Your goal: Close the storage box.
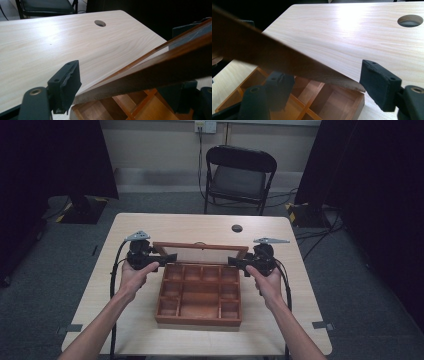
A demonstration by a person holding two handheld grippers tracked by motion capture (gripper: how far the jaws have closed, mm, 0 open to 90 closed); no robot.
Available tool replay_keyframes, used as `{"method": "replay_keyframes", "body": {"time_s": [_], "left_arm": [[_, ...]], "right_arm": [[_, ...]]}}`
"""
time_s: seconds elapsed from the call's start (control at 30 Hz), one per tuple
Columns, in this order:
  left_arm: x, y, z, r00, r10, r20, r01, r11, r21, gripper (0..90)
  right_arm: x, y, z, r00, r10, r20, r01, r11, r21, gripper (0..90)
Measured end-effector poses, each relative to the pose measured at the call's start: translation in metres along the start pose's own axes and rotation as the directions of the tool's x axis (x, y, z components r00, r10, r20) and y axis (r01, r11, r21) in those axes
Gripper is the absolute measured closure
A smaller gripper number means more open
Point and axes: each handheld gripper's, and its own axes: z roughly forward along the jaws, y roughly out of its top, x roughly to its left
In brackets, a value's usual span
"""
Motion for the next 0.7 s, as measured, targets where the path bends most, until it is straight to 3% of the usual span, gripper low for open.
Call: {"method": "replay_keyframes", "body": {"time_s": [0.13, 0.4, 0.43, 0.53, 0.7], "left_arm": [[-0.007, -0.001, 0.001, 0.9996, 0.027, 0.003, -0.027, 0.9996, 0.01, 22.2], [-0.012, -0.01, 0.001, 0.9993, 0.038, 0.004, -0.038, 0.9988, 0.031, 18.0], [-0.014, -0.011, 0.002, 0.9989, 0.047, 0.006, -0.047, 0.9983, 0.033, 18.1], [-0.015, -0.011, 0.001, 0.9982, 0.06, -0.005, -0.06, 0.9974, 0.04, 18.2], [-0.014, -0.011, 0.002, 0.9981, 0.061, 0.006, -0.061, 0.9972, 0.043, 17.3]], "right_arm": [[0.0, -0.002, 0.001, 1.0, -0.001, -0.002, 0.001, 1.0, 0.013, 25.8], [0.006, -0.01, -0.002, 0.9998, -0.019, -0.004, 0.02, 0.999, 0.032, 25.6], [0.005, -0.012, -0.005, 0.9998, -0.006, -0.018, 0.006, 0.999, 0.04, 23.5], [0.002, -0.013, -0.008, 0.9998, 0.019, 0.0, -0.019, 0.999, 0.038, 17.0], [-0.004, -0.017, -0.013, 0.9992, 0.033, 0.022, -0.034, 0.999, 0.036, 16.9]]}}
